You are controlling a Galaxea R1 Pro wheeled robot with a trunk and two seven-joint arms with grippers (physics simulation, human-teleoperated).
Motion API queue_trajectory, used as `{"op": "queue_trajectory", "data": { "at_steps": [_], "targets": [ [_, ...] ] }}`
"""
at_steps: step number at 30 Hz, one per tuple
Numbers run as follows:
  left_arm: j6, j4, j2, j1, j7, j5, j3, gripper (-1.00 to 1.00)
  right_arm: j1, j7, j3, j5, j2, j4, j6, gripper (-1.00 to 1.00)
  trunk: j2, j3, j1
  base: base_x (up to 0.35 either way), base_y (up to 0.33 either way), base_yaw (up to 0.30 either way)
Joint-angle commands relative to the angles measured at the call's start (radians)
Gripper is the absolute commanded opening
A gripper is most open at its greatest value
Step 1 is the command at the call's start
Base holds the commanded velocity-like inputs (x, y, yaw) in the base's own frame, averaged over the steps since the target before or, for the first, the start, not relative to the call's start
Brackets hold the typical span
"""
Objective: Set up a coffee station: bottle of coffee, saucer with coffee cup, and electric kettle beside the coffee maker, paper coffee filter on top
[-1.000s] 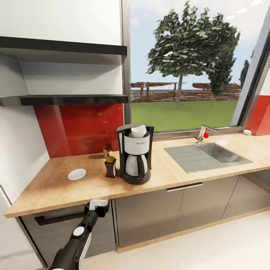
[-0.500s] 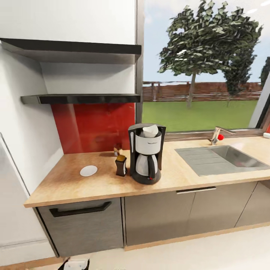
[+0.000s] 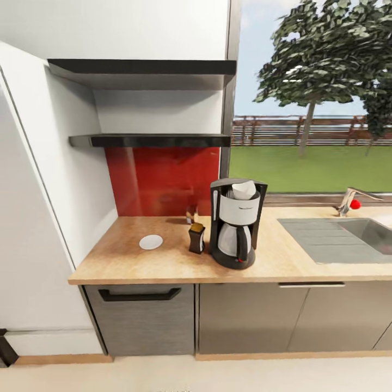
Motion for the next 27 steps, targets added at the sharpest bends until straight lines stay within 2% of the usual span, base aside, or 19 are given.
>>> {"op": "queue_trajectory", "data": {
  "at_steps": [1,13,27],
  "targets": [
    [-0.003,0.002,0.000,0.000,-0.007,-0.011,0.008,1.00,0.000,0.002,-0.007,0.000,0.000,0.001,-0.004,1.00,-0.001,-0.001,0.000,0.000,0.000,0.258],
    [-0.006,0.008,-0.001,-0.001,-0.009,-0.008,0.008,1.00,0.000,0.002,-0.005,0.001,0.000,0.002,-0.004,1.00,-0.001,-0.011,0.000,0.011,0.009,0.243],
    [-0.007,0.008,-0.003,-0.001,-0.009,-0.011,0.002,1.00,0.000,0.006,-0.002,0.003,-0.001,0.004,-0.005,1.00,-0.001,-0.012,0.000,0.137,0.275,0.010]
  ]
}}
